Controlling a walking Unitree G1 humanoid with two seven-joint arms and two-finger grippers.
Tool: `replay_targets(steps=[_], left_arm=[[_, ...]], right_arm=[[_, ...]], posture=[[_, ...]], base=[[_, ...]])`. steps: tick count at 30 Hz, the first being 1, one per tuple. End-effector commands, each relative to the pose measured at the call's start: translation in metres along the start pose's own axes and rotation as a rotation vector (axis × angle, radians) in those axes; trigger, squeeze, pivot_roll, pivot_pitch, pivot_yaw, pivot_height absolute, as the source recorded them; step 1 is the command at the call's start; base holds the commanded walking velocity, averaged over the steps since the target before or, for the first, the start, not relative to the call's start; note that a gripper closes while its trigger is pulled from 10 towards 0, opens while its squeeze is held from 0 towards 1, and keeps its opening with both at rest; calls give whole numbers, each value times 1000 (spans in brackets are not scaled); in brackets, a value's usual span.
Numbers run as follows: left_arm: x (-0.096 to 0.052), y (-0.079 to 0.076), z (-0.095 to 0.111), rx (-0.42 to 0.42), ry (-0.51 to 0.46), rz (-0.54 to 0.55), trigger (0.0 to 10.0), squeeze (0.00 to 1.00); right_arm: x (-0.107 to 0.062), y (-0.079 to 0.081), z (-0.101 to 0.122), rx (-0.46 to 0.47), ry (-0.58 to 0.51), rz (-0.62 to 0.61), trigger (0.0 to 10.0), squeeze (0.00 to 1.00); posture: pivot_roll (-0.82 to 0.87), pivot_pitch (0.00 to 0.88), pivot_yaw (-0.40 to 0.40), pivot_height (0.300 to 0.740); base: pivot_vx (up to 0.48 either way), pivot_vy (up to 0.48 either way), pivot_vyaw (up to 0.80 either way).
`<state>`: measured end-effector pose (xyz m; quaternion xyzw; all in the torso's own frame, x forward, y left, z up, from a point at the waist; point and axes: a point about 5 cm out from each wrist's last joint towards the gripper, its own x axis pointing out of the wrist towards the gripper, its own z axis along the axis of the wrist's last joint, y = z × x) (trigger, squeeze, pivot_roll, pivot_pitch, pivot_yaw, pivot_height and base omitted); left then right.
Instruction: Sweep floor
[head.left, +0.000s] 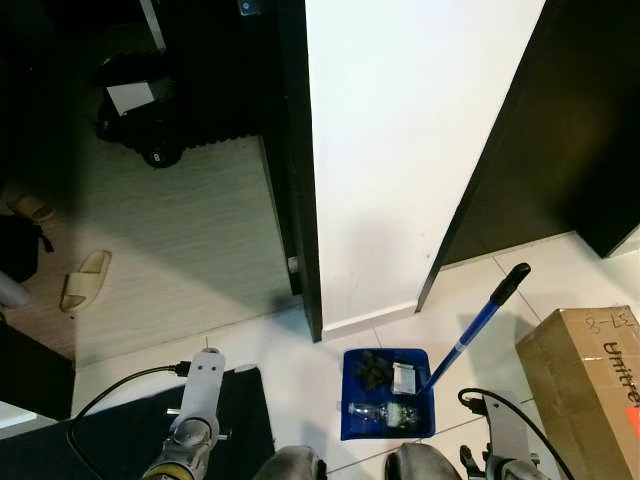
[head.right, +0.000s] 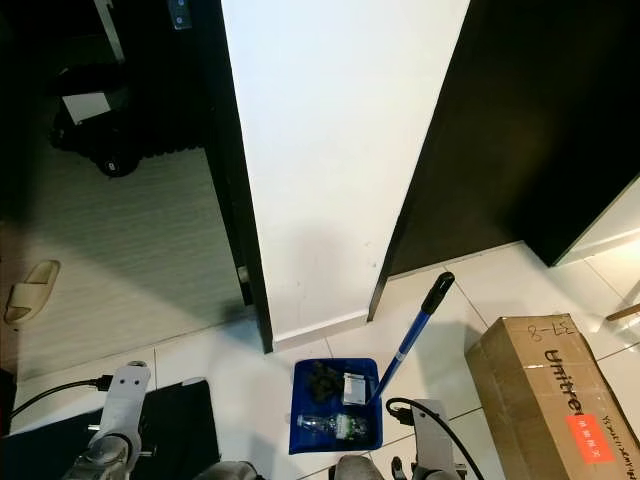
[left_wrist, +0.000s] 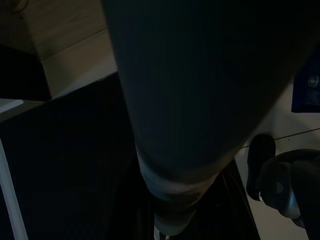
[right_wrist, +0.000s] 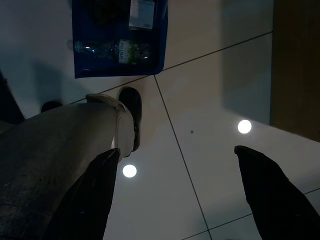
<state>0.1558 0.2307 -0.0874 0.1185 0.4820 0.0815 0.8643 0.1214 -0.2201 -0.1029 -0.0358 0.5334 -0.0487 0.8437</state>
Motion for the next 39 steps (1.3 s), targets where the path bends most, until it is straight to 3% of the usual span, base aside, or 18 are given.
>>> replay_targets(steps=[1,26,39], left_arm=[[-1,-5,-4,15,30,-6,10000,0],[-1,-8,-7,-20,33,4,10000,0],[-1,-8,-5,-4,33,-2,10000,0]], right_arm=[[0,0,-2,-1,5,0,10000,0],[1,-3,6,-58,-4,3,10000,0],[2,-1,15,-45,-20,6,10000,0]], posture=[[47,0,4,740],[61,0,-43,740],[44,0,-16,740]], base=[[0,0,0],[0,0,0],[0,0,0]])
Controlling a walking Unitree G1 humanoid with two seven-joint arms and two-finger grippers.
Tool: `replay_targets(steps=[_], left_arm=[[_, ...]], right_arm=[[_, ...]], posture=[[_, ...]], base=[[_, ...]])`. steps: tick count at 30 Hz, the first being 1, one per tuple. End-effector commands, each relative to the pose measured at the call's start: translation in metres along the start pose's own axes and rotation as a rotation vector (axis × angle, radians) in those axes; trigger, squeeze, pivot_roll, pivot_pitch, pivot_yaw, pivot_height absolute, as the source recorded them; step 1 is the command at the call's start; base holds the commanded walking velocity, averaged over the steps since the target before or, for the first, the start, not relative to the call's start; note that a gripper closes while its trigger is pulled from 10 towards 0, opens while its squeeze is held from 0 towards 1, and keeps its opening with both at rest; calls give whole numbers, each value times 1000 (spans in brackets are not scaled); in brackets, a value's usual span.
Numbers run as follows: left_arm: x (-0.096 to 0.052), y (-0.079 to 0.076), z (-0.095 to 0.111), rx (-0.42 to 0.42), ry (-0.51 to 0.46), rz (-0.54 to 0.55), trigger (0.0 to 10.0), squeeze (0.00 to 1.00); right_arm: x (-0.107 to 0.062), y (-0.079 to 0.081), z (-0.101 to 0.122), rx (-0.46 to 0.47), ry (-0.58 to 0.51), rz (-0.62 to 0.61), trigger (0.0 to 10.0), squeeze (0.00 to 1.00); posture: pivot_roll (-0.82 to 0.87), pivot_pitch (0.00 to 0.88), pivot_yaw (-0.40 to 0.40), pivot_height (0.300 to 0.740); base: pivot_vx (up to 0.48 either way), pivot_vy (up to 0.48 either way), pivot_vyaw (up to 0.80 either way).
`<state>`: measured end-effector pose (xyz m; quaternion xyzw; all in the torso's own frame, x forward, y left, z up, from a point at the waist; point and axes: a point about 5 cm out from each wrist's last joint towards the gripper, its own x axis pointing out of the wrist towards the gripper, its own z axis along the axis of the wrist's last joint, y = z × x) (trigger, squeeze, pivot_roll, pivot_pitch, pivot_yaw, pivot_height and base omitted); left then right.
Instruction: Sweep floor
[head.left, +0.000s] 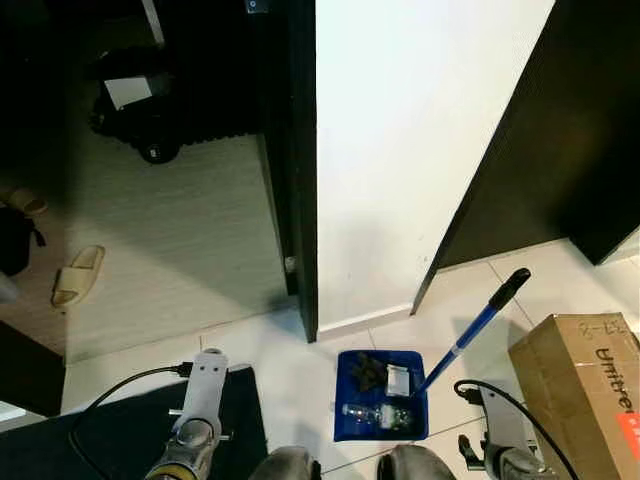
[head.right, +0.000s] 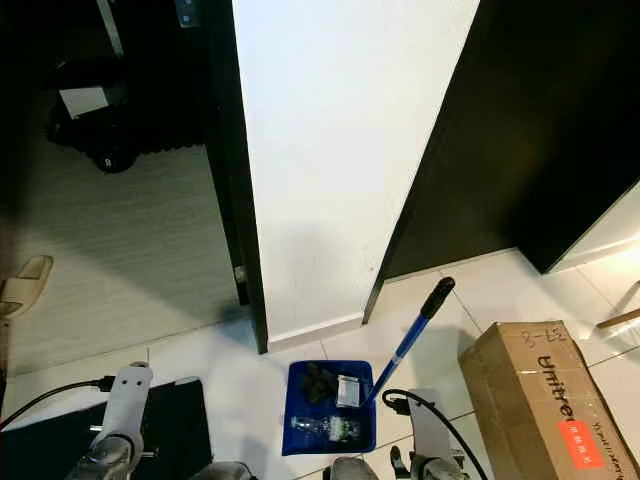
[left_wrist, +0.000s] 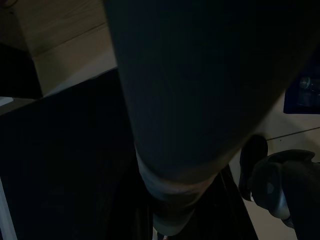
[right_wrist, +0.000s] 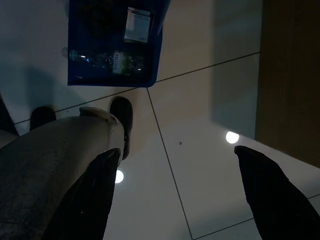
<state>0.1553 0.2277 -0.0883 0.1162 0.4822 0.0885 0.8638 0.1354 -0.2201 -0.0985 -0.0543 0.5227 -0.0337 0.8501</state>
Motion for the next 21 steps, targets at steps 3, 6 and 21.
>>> replay_targets(steps=[3,6,21], left_arm=[[-1,-4,-4,12,27,-14,10000,0],[-1,-5,-4,16,25,-16,10000,0],[0,-6,-3,16,28,-18,10000,0]], right_arm=[[0,-1,-1,6,11,-2,10000,0],[0,-2,-3,10,16,-5,10000,0],[-2,-2,-9,15,22,-6,10000,0]], posture=[[42,0,-14,740],[38,0,-12,740],[37,0,-13,740]], base=[[0,0,0],[0,0,0],[0,0,0]])
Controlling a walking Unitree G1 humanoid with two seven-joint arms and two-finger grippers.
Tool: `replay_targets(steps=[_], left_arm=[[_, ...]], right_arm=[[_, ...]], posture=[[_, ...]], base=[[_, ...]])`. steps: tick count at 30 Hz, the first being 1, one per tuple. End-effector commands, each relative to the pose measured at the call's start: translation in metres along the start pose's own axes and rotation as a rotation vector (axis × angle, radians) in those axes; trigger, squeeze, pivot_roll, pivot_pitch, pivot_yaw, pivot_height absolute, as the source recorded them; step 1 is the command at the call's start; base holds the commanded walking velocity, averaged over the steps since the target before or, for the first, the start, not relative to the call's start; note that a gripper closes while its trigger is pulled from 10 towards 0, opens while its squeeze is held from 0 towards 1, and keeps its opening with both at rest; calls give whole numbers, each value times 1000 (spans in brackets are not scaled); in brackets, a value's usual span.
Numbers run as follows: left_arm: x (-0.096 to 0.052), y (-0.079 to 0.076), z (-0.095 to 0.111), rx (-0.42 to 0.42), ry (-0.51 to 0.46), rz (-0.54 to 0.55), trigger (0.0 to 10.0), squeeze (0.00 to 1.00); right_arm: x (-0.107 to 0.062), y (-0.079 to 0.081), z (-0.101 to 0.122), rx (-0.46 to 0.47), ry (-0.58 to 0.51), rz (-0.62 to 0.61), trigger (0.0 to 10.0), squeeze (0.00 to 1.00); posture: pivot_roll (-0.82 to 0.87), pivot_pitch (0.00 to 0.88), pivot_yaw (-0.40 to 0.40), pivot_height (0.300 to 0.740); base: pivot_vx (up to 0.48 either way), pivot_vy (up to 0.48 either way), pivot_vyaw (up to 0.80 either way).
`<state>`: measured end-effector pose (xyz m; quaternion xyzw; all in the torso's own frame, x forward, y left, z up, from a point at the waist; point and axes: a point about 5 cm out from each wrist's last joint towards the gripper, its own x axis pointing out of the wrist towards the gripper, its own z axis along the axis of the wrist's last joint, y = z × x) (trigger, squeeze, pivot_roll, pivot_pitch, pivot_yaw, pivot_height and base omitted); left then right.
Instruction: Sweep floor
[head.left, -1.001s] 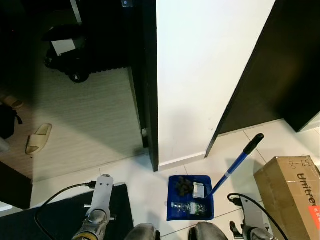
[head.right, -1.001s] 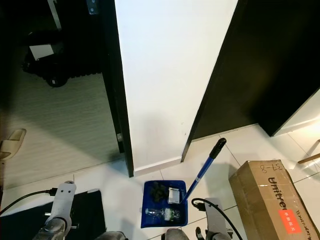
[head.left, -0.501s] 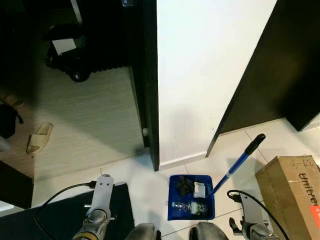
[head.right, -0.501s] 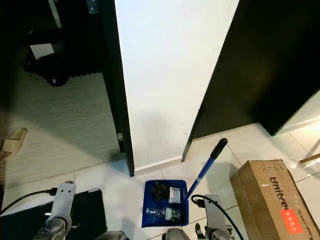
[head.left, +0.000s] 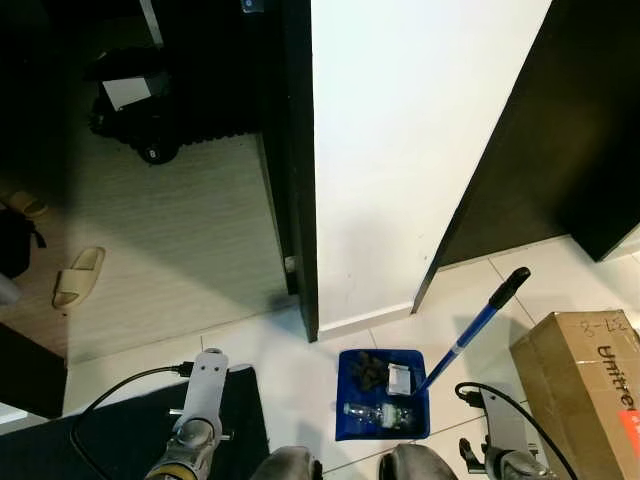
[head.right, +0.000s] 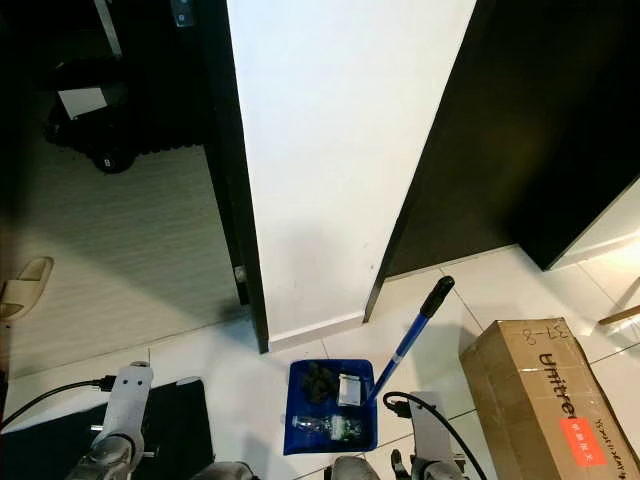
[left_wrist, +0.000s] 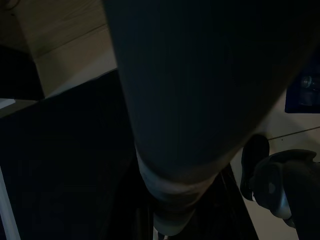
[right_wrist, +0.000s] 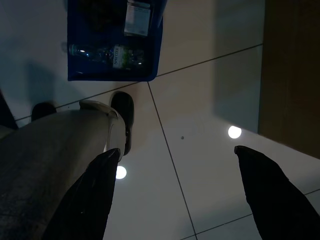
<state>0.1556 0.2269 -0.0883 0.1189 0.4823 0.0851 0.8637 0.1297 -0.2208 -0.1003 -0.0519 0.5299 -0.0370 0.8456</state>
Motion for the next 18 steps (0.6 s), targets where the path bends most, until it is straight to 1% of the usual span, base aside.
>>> replay_targets(steps=[1,18], left_arm=[[0,-5,-3,8,29,-15,10000,0],[0,-4,-3,1,28,-10,10000,0]], right_arm=[[-1,-2,-4,7,5,-3,10000,0],[-1,-1,-3,-13,4,4,10000,0]], posture=[[38,0,-13,740],[44,0,-20,740]], base=[[0,0,0],[0,0,0]])
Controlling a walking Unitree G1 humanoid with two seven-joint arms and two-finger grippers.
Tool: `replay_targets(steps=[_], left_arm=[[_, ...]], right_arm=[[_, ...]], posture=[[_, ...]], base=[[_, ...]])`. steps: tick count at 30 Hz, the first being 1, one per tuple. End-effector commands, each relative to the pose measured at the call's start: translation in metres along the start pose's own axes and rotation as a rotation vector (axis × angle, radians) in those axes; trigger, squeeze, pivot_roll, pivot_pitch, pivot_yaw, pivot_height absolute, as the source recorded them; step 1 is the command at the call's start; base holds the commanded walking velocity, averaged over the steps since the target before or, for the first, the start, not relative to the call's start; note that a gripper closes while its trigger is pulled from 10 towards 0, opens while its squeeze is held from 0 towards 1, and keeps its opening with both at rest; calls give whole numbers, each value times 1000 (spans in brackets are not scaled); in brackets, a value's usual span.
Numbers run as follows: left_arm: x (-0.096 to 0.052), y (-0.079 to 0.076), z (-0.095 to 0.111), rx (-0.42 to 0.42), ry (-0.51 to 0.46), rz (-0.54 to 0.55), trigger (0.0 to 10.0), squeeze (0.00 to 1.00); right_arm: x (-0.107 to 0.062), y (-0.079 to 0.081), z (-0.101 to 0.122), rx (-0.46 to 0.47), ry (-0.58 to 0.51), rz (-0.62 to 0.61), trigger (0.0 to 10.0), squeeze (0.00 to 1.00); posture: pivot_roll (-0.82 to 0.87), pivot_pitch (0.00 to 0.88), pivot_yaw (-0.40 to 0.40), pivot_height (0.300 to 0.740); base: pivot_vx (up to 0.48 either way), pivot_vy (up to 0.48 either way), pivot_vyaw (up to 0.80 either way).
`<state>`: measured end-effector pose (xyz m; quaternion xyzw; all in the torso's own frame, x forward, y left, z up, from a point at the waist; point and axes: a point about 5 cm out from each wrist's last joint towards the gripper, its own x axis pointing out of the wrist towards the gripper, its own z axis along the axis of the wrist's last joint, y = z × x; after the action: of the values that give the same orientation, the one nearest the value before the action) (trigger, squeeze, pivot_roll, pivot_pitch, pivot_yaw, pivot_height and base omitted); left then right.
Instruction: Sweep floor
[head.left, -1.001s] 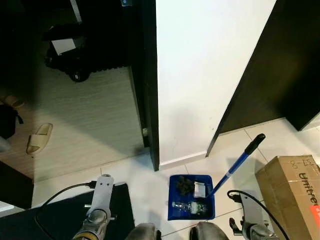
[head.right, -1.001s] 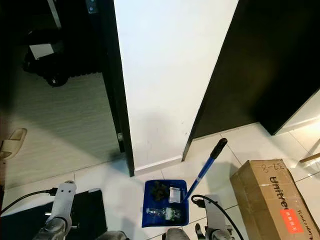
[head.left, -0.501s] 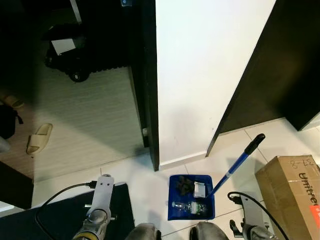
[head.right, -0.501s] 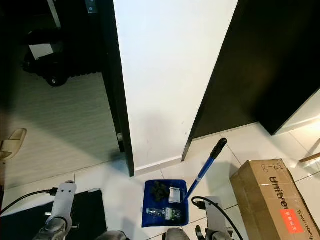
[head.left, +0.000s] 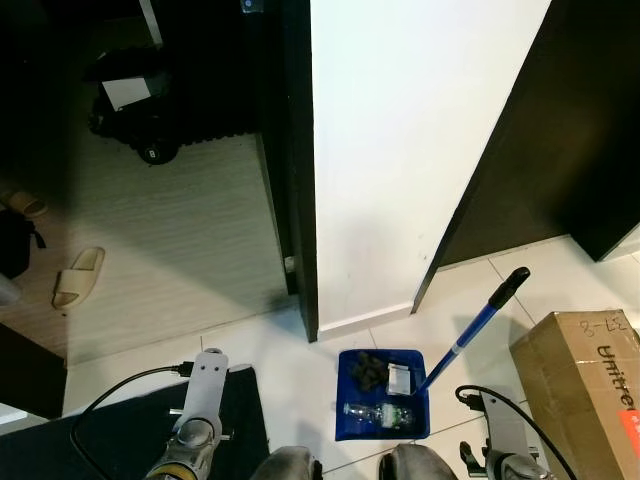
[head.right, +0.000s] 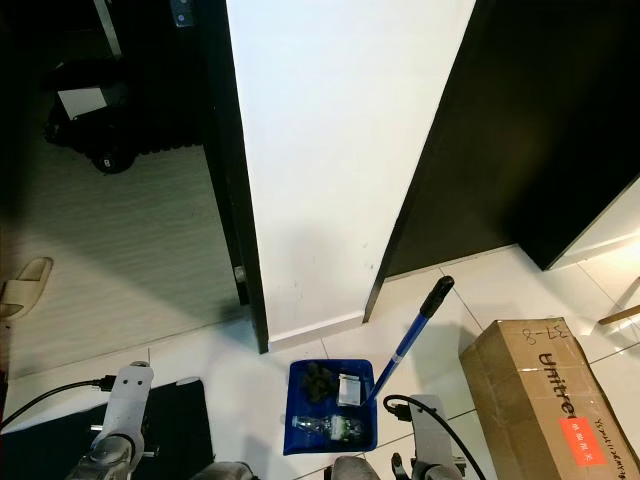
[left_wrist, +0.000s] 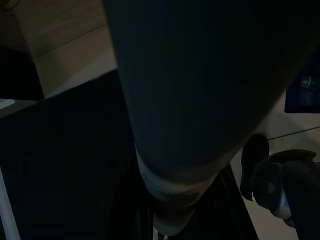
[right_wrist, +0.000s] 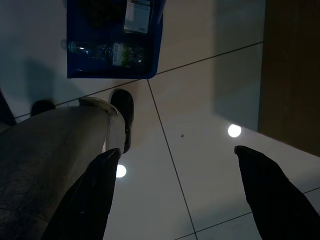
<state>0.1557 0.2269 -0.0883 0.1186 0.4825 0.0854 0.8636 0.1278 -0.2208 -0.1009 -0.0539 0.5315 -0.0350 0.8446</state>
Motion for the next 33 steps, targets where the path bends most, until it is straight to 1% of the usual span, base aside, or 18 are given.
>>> replay_targets(steps=[1,17,26,33], left_arm=[[0,-4,-3,1,28,-10,10000,0],[0,-5,-1,-7,22,-15,10000,0],[0,-5,0,10,22,-16,10000,0],[0,-5,-1,-6,17,-12,10000,0]], right_arm=[[0,-1,0,-10,-1,3,10000,0],[0,-1,3,-10,-6,1,10000,0],[0,-2,-1,-8,3,1,10000,0],[-1,0,-4,-9,13,10,10000,0]], posture=[[46,0,-22,740],[44,0,-20,740],[53,0,-18,740],[56,0,-24,740]], base=[[0,0,0],[0,0,0],[0,0,0],[0,0,0]])
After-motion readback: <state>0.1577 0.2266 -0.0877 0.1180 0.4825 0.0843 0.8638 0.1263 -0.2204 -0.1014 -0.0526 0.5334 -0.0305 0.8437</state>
